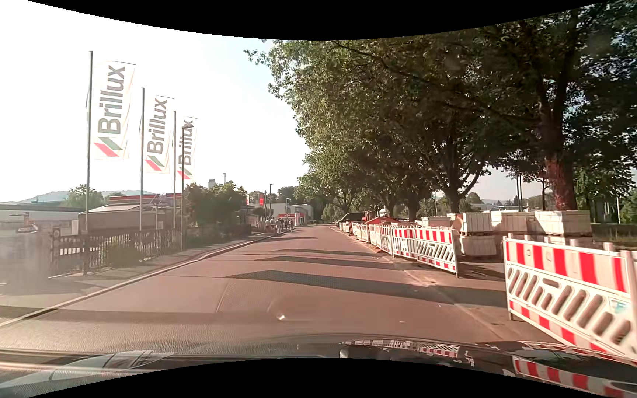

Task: Follow the waypoints while adhering to traffic rules and regulations

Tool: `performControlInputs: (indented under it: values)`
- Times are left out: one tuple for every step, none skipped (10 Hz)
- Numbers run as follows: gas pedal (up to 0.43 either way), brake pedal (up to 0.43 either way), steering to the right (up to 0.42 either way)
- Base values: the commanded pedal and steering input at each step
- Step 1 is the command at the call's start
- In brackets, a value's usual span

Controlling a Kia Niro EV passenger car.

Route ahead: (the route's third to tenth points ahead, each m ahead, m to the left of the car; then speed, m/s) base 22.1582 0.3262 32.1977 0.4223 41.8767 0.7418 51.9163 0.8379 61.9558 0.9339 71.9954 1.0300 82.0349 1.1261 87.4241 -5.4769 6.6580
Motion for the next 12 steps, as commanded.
performControlInputs:
  values:
    - [0.130, 0.000, -0.009]
    - [0.130, 0.000, -0.009]
    - [0.118, 0.000, -0.009]
    - [0.118, 0.000, -0.009]
    - [0.118, 0.000, -0.009]
    - [0.118, 0.000, -0.009]
    - [0.118, 0.000, -0.009]
    - [0.118, 0.000, -0.009]
    - [0.118, 0.000, -0.009]
    - [0.118, 0.000, -0.009]
    - [0.118, 0.000, -0.008]
    - [0.118, 0.000, -0.008]
